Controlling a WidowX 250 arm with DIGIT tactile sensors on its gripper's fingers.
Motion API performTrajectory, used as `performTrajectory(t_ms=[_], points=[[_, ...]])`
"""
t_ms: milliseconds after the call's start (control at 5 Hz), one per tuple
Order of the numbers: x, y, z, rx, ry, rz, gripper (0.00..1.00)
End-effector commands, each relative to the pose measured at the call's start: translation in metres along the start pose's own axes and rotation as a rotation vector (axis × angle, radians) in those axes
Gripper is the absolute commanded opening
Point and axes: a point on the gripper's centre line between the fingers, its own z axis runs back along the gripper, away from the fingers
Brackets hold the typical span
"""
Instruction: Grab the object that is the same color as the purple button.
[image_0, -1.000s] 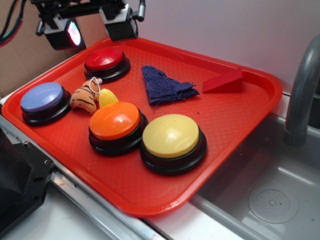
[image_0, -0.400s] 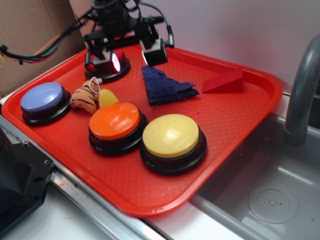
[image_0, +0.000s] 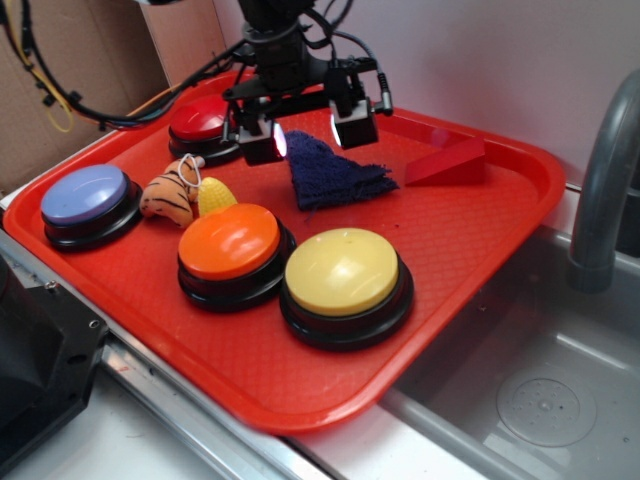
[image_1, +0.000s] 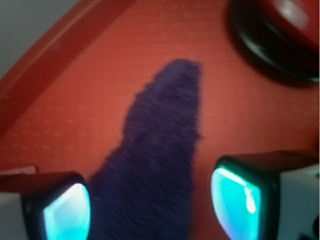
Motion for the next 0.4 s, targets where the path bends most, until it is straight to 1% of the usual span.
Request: performTrajectory(t_ms=[0, 200], points=[[0.014, 0.008, -0.020, 0.090, 0.055, 0.061, 1.00], [0.007, 0.021, -0.029, 0.119, 0.092, 0.091, 1.00]])
